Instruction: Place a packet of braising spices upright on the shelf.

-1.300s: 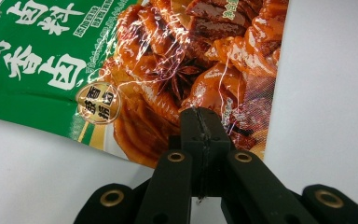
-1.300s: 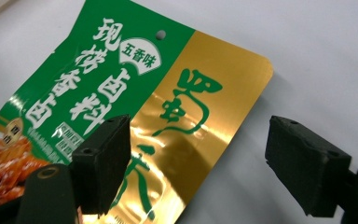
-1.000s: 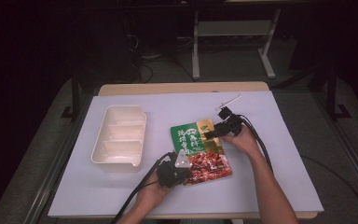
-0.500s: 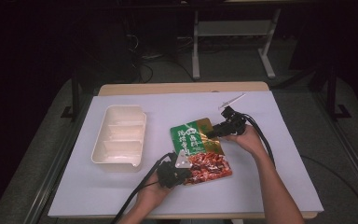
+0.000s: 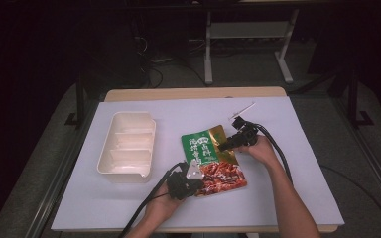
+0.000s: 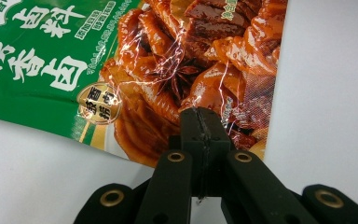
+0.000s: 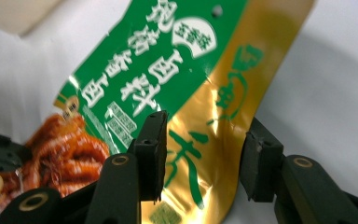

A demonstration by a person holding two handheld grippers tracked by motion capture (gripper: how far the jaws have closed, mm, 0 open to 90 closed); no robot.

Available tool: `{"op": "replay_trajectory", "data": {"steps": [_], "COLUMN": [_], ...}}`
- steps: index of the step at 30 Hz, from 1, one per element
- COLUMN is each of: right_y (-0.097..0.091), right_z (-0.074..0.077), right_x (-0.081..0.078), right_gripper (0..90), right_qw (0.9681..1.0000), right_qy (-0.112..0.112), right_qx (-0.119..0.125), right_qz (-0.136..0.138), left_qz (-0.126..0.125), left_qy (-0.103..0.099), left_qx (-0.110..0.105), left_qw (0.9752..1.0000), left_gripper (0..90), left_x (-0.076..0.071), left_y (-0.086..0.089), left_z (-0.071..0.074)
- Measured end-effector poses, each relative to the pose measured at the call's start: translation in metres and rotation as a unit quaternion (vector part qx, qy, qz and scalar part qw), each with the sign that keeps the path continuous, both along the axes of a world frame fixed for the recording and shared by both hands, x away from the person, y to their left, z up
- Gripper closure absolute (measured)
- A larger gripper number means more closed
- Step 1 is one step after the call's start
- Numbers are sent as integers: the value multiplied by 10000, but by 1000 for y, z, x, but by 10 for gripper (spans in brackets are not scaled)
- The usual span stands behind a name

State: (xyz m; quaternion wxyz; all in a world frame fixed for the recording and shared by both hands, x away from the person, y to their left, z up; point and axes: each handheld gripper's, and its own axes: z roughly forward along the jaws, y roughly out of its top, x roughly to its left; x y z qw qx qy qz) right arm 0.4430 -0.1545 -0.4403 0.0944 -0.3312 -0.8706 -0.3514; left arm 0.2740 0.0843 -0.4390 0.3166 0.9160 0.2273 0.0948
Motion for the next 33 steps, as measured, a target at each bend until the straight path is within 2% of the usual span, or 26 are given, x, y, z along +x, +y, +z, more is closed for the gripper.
{"op": "replay_trajectory", "data": {"steps": [3, 7, 8, 10, 12, 14, 16, 21, 22, 26, 29, 33], "right_y": [3, 4, 8, 12, 14, 15, 13, 15, 15, 16, 17, 15], "right_z": [-5, -7, -7, -7, -7, -6, -4, -5, -5, -1, 2, 4], "right_x": [1, 4, 2, 1, 1, 0, 0, -1, -2, -5, -7, -8], "right_gripper": [562, 543, 551, 570, 579, 644, 712, 746, 781, 872, 892, 897], "right_qw": [10000, 9998, 9995, 9993, 9993, 9995, 9995, 9998, 9998, 9998, 9997, 9998], "right_qy": [-5, -18, -101, -86, -121, -157, -76, 3, 29, -62, -105, -126], "right_qx": [92, 206, 300, 369, 360, 260, 263, 130, 98, -47, -150, -100], "right_qz": [29, -65, -45, -24, 15, 59, 139, 137, 140, 184, 163, 110], "left_qz": [-5, -1, 12, 18, 17, 12, 4, 14, 21, 16, 36, 60], "left_qy": [-14, -22, -5, -7, -7, -12, 3, -6, -5, -13, -48, -75], "left_qx": [-1, -19, -51, -75, -73, -70, -70, -65, -71, -55, -51, -43], "left_qw": [10000, 10000, 10000, 10000, 10000, 10000, 10000, 10000, 10000, 10000, 10000, 9999], "left_gripper": [900, 900, 900, 900, 900, 900, 900, 900, 900, 900, 900, 898], "left_x": [0, 0, 0, 0, 0, 0, 0, 1, 1, 1, 0, -1], "left_y": [0, 0, 0, 1, 1, 1, 1, 1, 1, 2, 1, 1], "left_z": [0, 0, -1, -1, -1, -1, -1, -1, -1, -1, -1, -1]}}
